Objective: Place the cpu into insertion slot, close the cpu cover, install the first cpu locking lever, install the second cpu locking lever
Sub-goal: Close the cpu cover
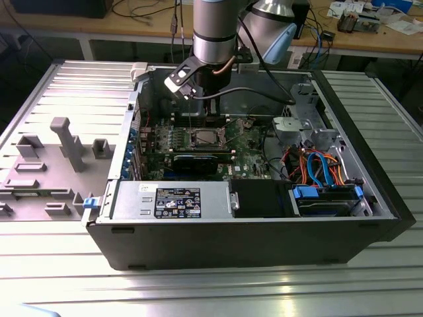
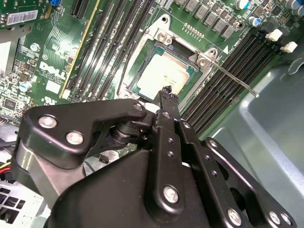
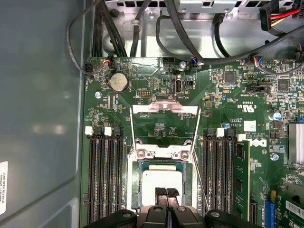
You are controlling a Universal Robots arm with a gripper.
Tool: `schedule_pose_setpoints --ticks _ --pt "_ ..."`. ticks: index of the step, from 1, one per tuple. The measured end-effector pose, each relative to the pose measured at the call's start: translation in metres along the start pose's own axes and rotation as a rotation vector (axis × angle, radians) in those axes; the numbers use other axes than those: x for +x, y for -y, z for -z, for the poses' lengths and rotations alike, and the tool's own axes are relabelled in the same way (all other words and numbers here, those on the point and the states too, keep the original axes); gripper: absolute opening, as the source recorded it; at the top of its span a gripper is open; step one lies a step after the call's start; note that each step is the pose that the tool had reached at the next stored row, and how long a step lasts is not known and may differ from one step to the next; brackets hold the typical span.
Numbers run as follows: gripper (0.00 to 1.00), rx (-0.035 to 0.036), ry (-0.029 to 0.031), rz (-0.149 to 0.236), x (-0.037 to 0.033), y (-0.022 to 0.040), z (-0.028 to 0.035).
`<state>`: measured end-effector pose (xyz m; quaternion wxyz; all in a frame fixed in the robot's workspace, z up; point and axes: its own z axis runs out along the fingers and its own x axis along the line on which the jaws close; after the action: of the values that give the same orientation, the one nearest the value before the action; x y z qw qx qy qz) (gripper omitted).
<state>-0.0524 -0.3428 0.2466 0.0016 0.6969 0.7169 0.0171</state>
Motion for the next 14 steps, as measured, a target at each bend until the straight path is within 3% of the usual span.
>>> schedule_pose_setpoints --ticks 3,7,9,14 --pt "0.11 0.0003 0.0004 0.0 0.0 0.0 0.0006" --pt "0.11 0.0 0.0 0.0 0.0003 -0.0004 0.0147" --pt "0.11 0.0 0.0001 0.0 0.0004 -0.0005 0.0179" --pt "0.11 0.0 0.0 0.0 0.0004 -0.0006 0.0188"
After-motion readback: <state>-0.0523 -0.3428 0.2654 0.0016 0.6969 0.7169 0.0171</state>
